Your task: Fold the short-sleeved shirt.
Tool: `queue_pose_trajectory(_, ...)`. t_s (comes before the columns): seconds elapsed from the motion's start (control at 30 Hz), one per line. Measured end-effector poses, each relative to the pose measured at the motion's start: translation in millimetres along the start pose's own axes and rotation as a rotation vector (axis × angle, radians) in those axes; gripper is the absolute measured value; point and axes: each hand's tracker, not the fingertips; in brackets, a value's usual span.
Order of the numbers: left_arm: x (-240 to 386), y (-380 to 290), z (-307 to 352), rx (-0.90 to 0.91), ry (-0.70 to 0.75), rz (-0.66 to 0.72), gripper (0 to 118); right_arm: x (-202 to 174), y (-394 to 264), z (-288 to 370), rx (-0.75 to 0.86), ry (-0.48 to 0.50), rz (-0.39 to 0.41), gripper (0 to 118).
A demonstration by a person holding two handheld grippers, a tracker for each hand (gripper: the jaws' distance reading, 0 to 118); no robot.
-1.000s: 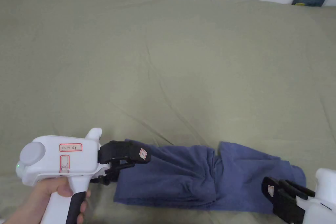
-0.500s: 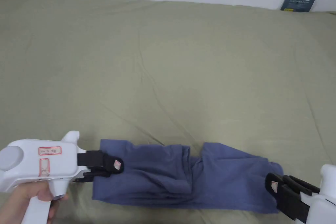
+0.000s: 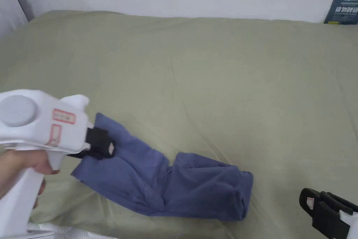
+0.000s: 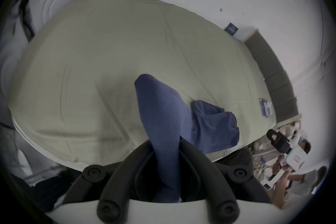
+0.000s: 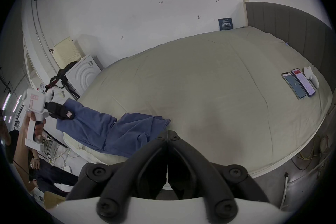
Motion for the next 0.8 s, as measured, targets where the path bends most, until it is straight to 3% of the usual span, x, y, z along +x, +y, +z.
queue_pose_trajectory(0.2, 115.2, 10.8, -29.9, -0.051, 0.154, -0.226, 7, 19.1, -5.4, 16.0, 0.03, -0.007, -0.051, 0)
queue_pose_trajectory(0.4, 194.7, -2.7, -101.2, -0.08, 0.165, -0.3, 7, 40.1, -7.0, 23.0, 0.053, -0.026, -0.115, 0)
queue_pose_trajectory(0.43, 203.3, -7.3, -115.5, -0.076, 0.176, -0.301, 13, 42.3, -6.8, 23.9, 0.055, -0.031, -0.122, 0)
queue_pose_trajectory(0.47, 208.4, -11.6, -129.7, -0.066, 0.178, -0.289, 51, 44.5, -7.1, 24.7, 0.057, -0.032, -0.126, 0)
queue_pose_trajectory(0.5, 218.7, -17.2, -141.9, -0.059, 0.153, -0.238, 79, 46.5, -7.4, 25.2, 0.059, -0.039, -0.133, 0)
queue_pose_trajectory(0.57, 231.8, -23.0, -166.8, -0.148, 0.072, -0.226, 88, 49.8, -7.7, 25.8, 0.057, -0.048, -0.145, 0)
queue_pose_trajectory(0.63, 241.4, -31.2, -181.9, -0.174, -0.017, -0.225, 112, 52.1, -8.3, 28.1, 0.054, -0.06, -0.157, 0)
queue_pose_trajectory(0.67, 242.3, -33.1, -188.6, -0.187, -0.036, -0.219, 118, 54.1, -8.9, 28.9, 0.055, -0.059, -0.158, 0)
queue_pose_trajectory(0.73, 236.2, -33.2, -188.7, -0.174, -0.067, -0.201, 118, 55.6, -8.9, 30.1, 0.055, -0.065, -0.159, 0)
queue_pose_trajectory(0.8, 220.3, -26.2, -167.1, -0.154, -0.189, -0.076, 115, 56.9, -9.7, 31.3, 0.056, -0.069, -0.155, 0)
